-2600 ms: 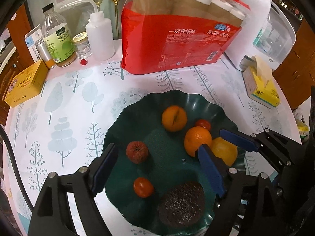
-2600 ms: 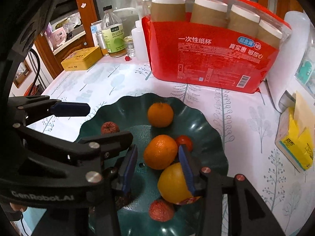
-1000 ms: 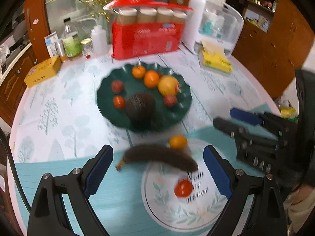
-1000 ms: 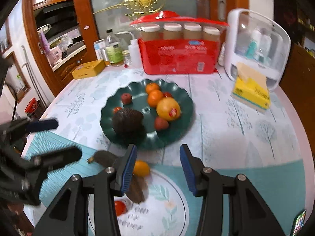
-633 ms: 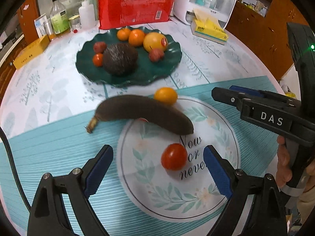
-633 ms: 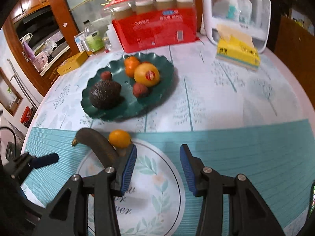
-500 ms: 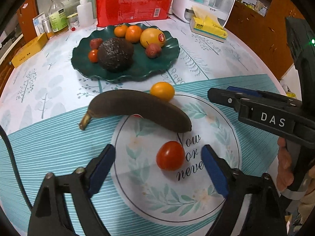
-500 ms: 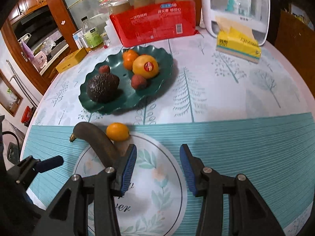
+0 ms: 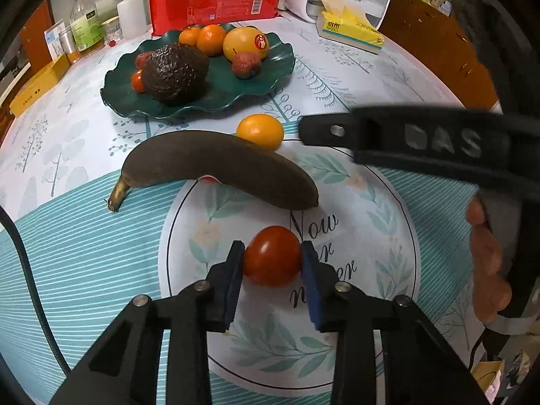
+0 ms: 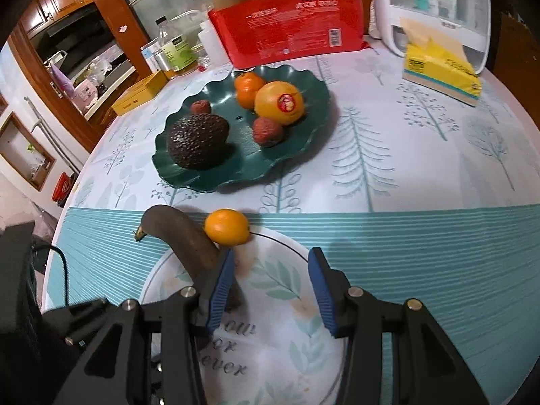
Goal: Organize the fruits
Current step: 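Grasp the cherry tomato with the left tool while the right tool grasps the small orange, then carry the tomato and small orange in both tools over the green plate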
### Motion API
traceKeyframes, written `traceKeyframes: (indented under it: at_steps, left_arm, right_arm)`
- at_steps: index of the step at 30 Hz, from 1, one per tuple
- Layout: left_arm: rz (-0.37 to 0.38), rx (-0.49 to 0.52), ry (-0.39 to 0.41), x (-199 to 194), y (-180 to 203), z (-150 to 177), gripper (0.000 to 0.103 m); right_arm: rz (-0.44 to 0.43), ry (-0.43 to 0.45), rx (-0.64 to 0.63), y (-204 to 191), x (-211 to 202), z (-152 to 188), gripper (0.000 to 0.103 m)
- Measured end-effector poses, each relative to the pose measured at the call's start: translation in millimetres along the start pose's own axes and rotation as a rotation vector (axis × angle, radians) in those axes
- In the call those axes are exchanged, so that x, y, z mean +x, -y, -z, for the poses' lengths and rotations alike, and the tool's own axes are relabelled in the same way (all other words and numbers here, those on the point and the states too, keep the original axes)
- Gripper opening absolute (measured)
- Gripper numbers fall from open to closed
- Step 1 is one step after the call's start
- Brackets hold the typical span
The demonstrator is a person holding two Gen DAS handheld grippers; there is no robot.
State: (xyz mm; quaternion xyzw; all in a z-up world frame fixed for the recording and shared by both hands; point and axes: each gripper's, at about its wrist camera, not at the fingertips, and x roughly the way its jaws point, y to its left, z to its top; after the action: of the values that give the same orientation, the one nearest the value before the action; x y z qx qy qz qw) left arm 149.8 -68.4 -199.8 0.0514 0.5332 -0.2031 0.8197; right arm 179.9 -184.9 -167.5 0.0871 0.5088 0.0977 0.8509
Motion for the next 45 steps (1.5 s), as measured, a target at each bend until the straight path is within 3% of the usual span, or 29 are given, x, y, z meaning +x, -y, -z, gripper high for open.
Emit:
traceKeyframes:
  at_steps: [9,17,20,36,45]
  left_arm:
    - [-0.011,-0.028,0.006,-4,-8,4,0.031]
    - [-0.023,-0.077,0.009,-6,-22,2,0.031]
    - [-0.027,-0.092,0.016,-7,-26,1,0.031]
    - [-0.005,-0.134,0.04,-39,-39,-9,0.031]
    - [-0.032,-0.127,0.074,-77,-54,-48,0.031]
  right_arm:
    - [-0.122,-0.054,0.094,-2,30,-18,0.046]
    - [-0.167,-0.088,0.138,-3,47,-24,0.046]
    - [-0.166,-0.09,0.119,-6,49,-25,0.037]
    - [-0.046,-0.006,-0.05,-28,8,-19,0.036]
    - [-0.03,0.077,-0.133,-44,-34,-35,0.036]
